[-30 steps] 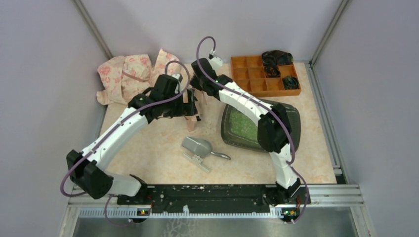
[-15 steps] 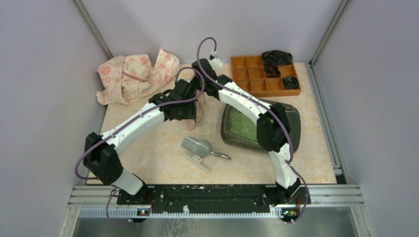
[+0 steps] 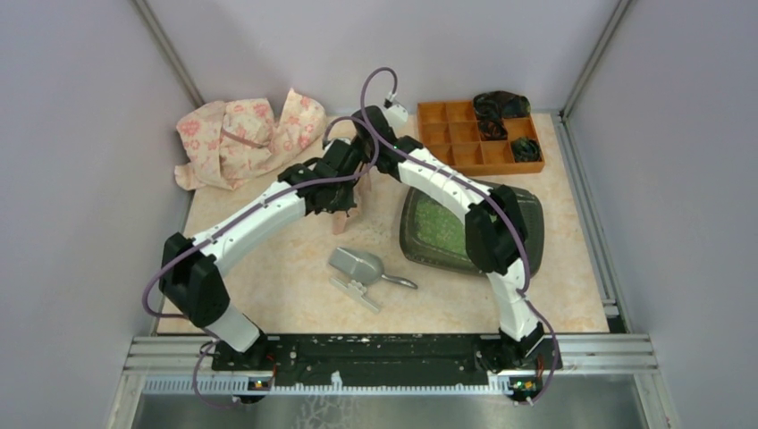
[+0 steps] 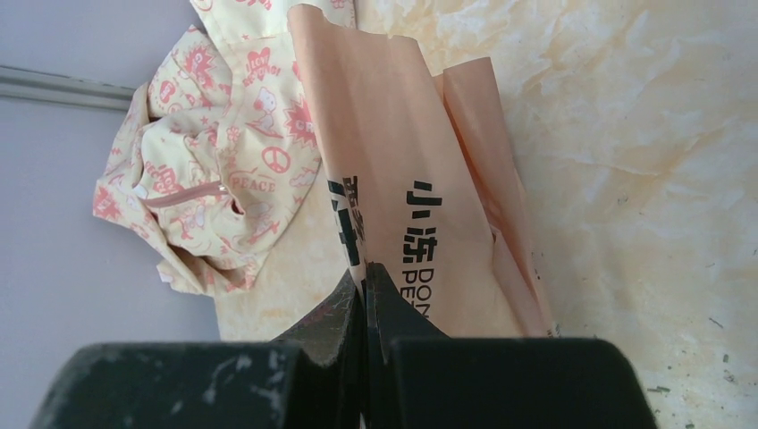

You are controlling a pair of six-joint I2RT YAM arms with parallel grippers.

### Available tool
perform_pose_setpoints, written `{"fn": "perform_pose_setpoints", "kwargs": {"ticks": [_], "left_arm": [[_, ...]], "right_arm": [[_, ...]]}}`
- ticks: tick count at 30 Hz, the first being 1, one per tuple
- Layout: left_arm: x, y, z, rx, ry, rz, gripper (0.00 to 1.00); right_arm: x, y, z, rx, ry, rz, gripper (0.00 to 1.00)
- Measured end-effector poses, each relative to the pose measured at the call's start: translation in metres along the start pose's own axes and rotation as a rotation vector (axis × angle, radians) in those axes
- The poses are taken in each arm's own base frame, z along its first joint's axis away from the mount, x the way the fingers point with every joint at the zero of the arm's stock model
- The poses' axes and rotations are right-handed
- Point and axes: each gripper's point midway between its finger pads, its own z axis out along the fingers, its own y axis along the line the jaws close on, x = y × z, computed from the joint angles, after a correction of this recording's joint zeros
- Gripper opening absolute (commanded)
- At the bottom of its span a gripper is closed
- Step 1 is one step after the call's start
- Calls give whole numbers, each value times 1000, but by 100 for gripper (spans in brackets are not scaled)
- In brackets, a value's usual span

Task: Fill the litter box with clean litter
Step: Adjust the cat litter bag at the center of the board.

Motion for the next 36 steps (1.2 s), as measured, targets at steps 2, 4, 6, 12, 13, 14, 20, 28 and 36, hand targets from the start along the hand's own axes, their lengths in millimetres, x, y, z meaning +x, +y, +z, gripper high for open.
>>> {"fn": "perform_pose_setpoints", "kwargs": {"ticks": [2,4,6,12,13,14,20,28,36], "left_arm": [[-1,0,1,-10,1,9,0],[-4,2,-1,-24,0,23,0],[-10,5,-7,-37,-5,44,0],[-49,16,-39,-103,-54,110,0],[-55,20,-44,-118,-65,120,0],[-60,24,-48,-128,-75,129,0],[-83,66,-59,-194,-100,126,0],[-60,103,-46,-219,-88,162,0],[-45,102,-46,-150,-122,213,0]], "right_arm": [[-1,-3,2,5,-1,1,0],[-2,-4,2,7,-3,0,0],[-4,-3,1,4,-6,-5,0],[-11,3,-7,-18,-10,-27,0],[-11,5,-8,-26,-5,-30,0],[-12,7,-11,-37,0,-35,0],[3,4,-36,-105,64,-47,9],[27,-5,-68,-229,264,-257,37],[-29,9,-96,-425,183,-848,46]]}}
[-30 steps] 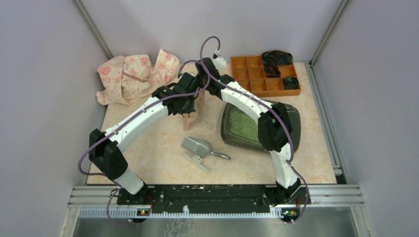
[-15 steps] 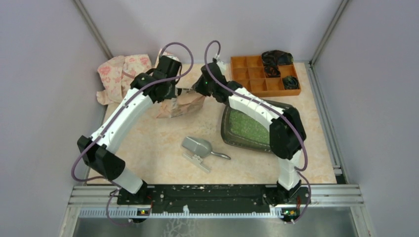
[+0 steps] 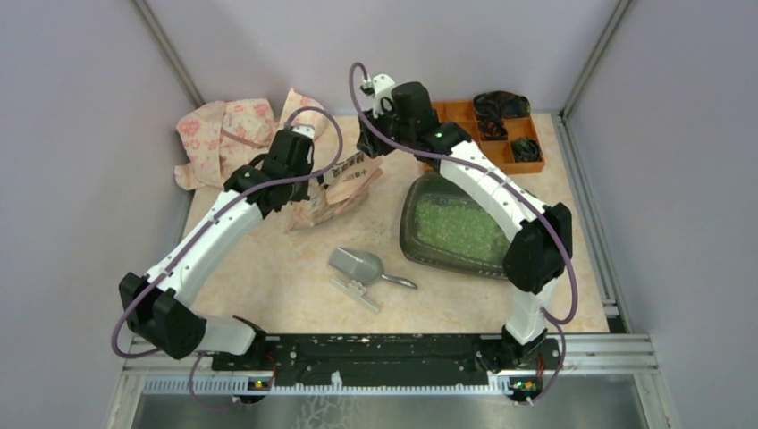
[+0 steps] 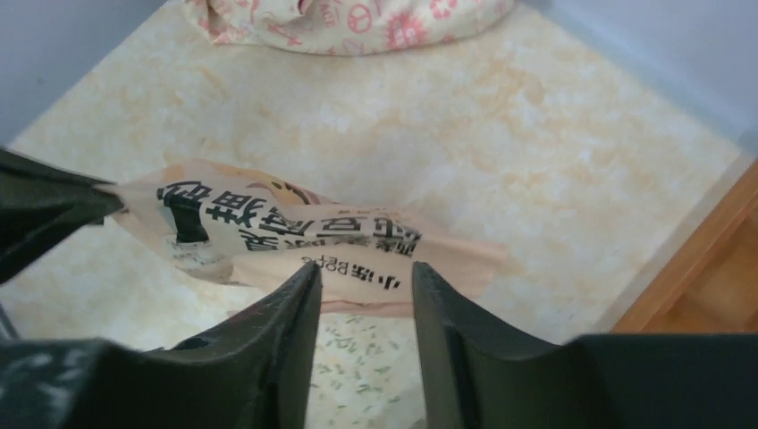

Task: Fill the litter box with clean litter
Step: Adjust the cat litter bag at the center of the board.

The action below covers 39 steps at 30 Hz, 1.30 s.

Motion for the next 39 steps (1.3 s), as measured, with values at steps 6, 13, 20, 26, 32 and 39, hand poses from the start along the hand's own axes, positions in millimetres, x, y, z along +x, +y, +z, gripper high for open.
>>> {"fn": "perform_pose_setpoints", "kwargs": {"ticks": [6,13,20,26,32,39], "left_arm": [[3,-3,1,35,-36,23,0],[5,-6,-1,83,-57,37,0],[0,-9,0,112,-75,54,0],[-1,-7,2,114,-76,77,0],[-7,-2,5,110,-77,78,0],[-11,-5,7,133,-78,75,0]], "right_arm": [[-9,3,-5,-107,-39,-379,56],[9,-2,17,-305,22,-588,59],[9,9,24,-471,8,-682,61],[-12,29,26,-583,-51,-757,63],[22,43,34,-683,19,-755,62],[67,41,57,-731,124,-726,35]]}}
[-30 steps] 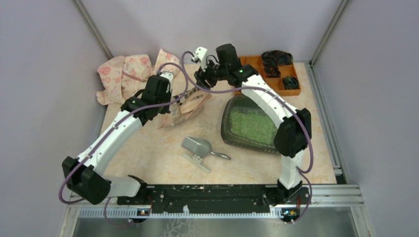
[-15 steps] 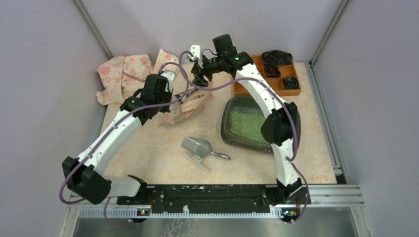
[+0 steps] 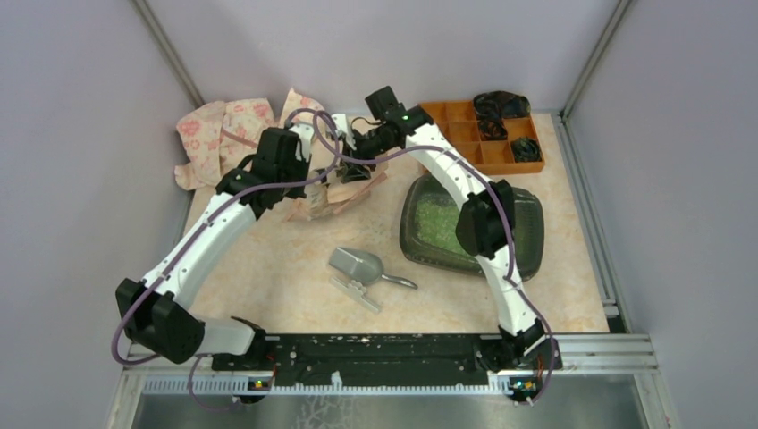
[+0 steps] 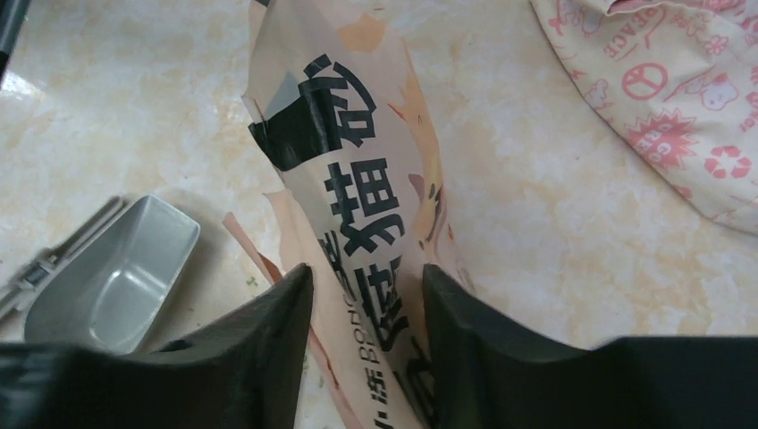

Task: Fill the litter box with clean litter
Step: Adjust the cat litter bag at the center of the board.

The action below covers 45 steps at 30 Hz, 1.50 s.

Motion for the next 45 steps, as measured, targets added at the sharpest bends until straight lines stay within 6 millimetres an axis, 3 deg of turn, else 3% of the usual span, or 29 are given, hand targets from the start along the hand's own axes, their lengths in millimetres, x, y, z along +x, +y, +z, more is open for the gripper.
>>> {"fn": "perform_pose_setpoints", "kwargs": {"ticks": [2,4,11,20,22,24,25,29,31,33,36,38,40,43,45], "left_arm": [[1,-1,0,4,3,1,0],[0,-1,0,4,2,2,0],[-17,15,-2,-25,-1,-26,0],[-61,32,-25,71,-68,-126,2],[-64,36,-27,99,-71,-177,19],[-63,43,-27,112,-69,-239,50],[-63,49,-26,106,-70,-276,61],[-73,87,-28,14,-114,-407,82],[-84,103,-32,-32,-153,-456,84],[-95,107,-36,-40,-189,-483,84],[-104,101,-37,4,-217,-497,84],[-104,90,-35,64,-217,-503,89],[-97,78,-31,125,-200,-513,98],[-68,58,-19,195,-134,-539,99],[-44,46,-9,230,-66,-563,99]], "right_arm": [[3,-1,2,1,3,1,9],[3,-3,2,10,4,4,0],[-1,-6,1,56,-17,11,0],[-37,-3,-24,212,19,-104,0],[-43,-5,-29,252,29,-118,0],[-47,-7,-31,284,36,-104,0],[-46,-8,-31,296,46,-87,0],[-24,2,-31,334,168,62,0],[-16,4,-29,358,227,144,0],[-13,5,-27,382,265,195,0],[-15,6,-22,422,297,234,0],[-20,12,-18,436,310,241,0],[-25,17,-11,441,309,241,0],[-22,22,3,445,302,253,0],[-9,28,14,440,303,271,0]]}}
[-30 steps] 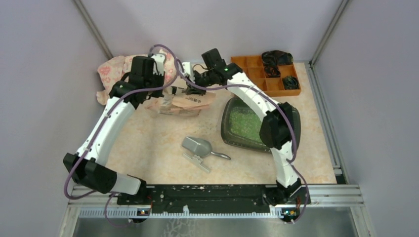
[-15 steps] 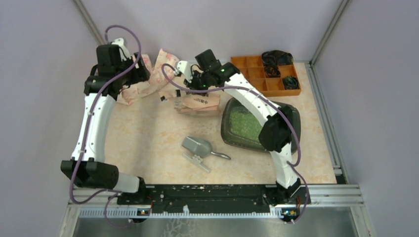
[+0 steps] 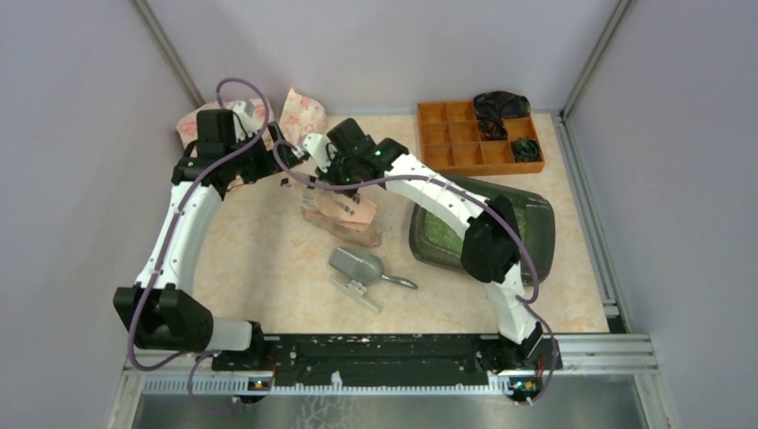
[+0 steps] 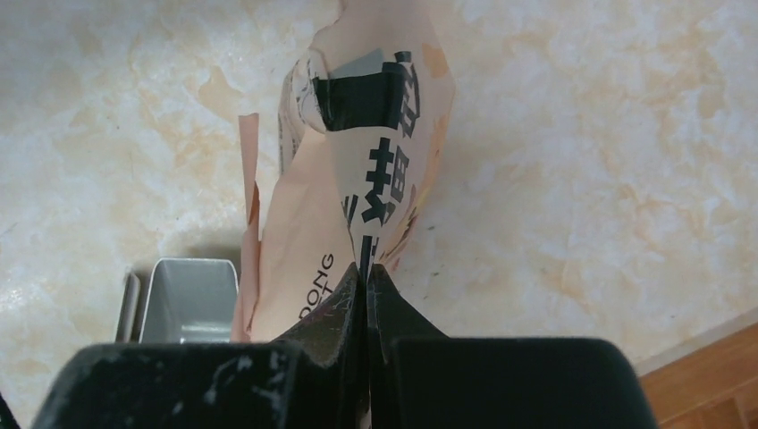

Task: Fill the litter box with clean litter
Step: Adjust the cat litter bag at the center of the board.

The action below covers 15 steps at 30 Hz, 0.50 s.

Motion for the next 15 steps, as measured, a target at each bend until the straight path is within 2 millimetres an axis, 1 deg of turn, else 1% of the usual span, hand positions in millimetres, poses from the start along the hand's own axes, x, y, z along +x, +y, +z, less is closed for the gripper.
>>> {"fn": "perform_pose_setpoints", "kwargs": {"ticks": [2,4,7,9,12,15], "left_arm": [[15,1,6,15,45,-24,99],[20,-3,7,44,67,-47,99],[18,-15,6,107,72,-85,99],[21,-21,8,136,99,-123,99],[28,-25,19,150,178,-198,99],[40,-24,33,145,263,-289,99]], "right_arm": [[13,5,10,-2,3,20,0],[17,5,14,13,-25,33,0],[17,7,12,41,-73,34,0],[18,7,9,59,-98,36,0],[18,9,9,87,-127,28,0],[13,14,10,102,-145,12,0]]}}
